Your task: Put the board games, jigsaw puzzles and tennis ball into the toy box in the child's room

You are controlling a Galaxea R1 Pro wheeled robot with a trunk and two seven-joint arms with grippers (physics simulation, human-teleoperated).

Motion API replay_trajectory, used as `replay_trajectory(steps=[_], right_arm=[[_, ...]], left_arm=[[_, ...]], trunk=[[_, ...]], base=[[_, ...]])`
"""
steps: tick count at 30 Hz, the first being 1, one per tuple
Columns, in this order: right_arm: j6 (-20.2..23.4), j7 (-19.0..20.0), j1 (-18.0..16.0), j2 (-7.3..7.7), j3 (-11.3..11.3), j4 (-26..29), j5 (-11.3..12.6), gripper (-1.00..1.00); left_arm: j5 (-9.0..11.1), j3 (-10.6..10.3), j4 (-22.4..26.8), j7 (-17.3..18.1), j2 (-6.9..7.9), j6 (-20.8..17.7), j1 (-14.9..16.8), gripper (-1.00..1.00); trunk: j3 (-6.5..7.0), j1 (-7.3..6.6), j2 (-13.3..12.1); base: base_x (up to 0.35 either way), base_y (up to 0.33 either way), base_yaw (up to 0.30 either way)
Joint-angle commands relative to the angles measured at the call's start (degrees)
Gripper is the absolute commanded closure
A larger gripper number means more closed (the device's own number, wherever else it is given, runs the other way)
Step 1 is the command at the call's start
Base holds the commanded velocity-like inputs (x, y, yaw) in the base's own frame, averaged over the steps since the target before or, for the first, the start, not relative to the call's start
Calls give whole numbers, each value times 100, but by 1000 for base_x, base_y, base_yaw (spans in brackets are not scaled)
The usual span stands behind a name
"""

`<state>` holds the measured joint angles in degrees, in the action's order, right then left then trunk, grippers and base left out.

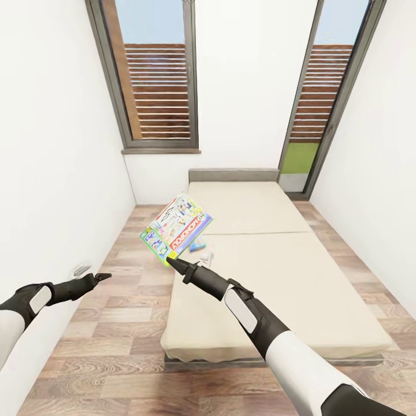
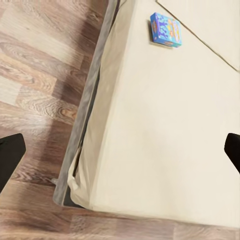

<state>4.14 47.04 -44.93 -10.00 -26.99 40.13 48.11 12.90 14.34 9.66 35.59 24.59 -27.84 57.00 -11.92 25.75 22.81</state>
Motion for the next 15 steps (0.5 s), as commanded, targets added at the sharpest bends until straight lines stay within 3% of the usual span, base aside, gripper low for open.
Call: replay_trajectory(steps=[1, 15], right_arm=[[44, 15, -7, 0, -8, -5, 58, 100], [44, 15, -7, 0, -8, -5, 57, 100]], left_arm=[[46, -2, 1, 3, 2, -48, 4, -100], [46, -2, 1, 16, 2, -46, 4, -100]], trunk=[[-2, 4, 11], [132, 4, 11]], base=[[0, 0, 0], [0, 0, 0]])
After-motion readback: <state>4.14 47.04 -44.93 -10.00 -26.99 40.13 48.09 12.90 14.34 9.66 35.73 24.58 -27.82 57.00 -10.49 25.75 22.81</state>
